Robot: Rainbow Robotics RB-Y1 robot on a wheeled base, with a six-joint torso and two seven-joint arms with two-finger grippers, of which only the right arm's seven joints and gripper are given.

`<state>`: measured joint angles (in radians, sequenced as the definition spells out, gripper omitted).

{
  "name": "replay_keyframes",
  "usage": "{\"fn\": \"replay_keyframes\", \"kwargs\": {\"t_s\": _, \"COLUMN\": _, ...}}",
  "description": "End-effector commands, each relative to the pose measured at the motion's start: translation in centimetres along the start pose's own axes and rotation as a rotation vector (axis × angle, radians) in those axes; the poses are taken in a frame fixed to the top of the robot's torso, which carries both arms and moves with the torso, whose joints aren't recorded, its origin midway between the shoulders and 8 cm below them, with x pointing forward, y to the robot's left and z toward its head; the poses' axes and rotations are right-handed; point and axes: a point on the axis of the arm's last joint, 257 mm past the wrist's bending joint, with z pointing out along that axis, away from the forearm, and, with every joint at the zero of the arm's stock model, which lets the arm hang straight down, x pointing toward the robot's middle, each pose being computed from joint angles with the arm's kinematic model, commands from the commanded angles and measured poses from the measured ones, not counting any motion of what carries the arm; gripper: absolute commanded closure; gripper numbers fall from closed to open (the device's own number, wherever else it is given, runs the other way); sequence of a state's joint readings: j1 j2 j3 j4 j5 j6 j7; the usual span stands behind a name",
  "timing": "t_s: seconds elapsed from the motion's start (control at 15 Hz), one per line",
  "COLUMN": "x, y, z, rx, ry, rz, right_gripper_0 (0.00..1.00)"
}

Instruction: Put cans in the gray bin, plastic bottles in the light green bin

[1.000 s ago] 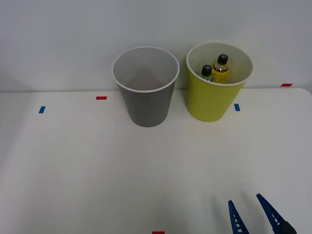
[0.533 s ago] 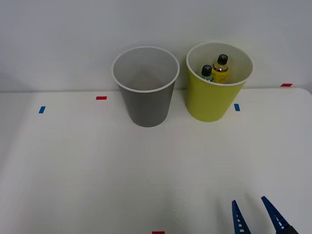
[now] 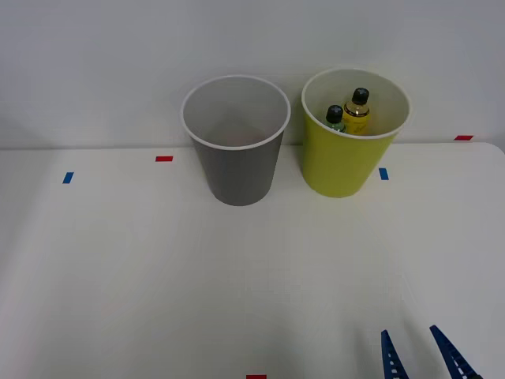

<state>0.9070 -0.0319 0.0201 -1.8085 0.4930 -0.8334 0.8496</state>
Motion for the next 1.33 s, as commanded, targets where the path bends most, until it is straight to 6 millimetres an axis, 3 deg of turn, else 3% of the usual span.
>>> {"fn": "replay_keyframes", "kwargs": {"t_s": 0.07, "x": -0.01, "y": -0.02, "z": 0.01, "rx": 0.0, "ry": 0.0, "rz": 0.0, "right_gripper_0": 0.21}}
{"fn": "replay_keyframes", "kwargs": {"t_s": 1.33, "x": -0.01, "y": -0.02, "z": 0.01, "rx": 0.0, "ry": 0.0, "rz": 0.0, "right_gripper_0": 0.21}}
